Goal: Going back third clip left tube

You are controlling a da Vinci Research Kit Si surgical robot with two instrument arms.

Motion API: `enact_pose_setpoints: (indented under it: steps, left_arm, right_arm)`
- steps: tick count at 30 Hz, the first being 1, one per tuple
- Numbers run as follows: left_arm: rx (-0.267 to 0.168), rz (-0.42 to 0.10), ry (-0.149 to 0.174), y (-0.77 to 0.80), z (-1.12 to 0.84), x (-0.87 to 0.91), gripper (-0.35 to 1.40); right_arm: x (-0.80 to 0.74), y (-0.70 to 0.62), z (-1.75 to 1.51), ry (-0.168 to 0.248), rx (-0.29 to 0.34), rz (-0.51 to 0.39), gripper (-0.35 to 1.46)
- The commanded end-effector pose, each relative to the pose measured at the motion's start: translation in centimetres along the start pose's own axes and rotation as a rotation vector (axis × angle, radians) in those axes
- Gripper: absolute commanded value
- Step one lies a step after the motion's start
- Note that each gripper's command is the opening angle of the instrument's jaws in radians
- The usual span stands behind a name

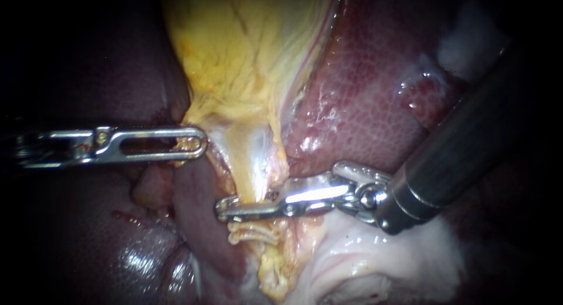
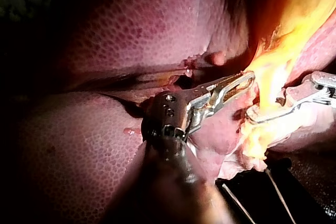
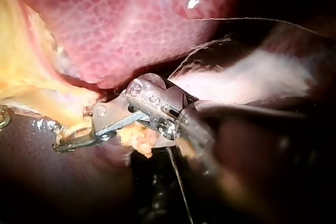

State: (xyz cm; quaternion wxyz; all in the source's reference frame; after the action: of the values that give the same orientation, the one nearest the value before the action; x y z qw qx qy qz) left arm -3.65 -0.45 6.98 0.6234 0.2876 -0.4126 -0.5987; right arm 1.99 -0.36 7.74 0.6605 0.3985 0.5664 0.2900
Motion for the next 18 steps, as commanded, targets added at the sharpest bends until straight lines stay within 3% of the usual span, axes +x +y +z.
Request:
enact_pose_setpoints:
  steps: [1, 9, 18]
  left_arm:
    - [0.000, 0.000, 0.000, 0.00, 0.00, 0.00, -0.35]
    - [0.000, 0.000, 0.000, -0.01, -0.01, 0.01, -0.35]
    - [0.000, 0.000, 0.000, -0.01, -0.01, 0.01, -0.35]
  right_arm:
    - [0.01, 0.03, -0.02, 0.006, -0.009, -0.013, 0.60]
    - [0.02, 0.12, -0.34, 0.007, -0.017, -0.047, 0.60]
    - [0.04, 0.00, -0.65, 0.001, -0.001, -0.049, 0.60]
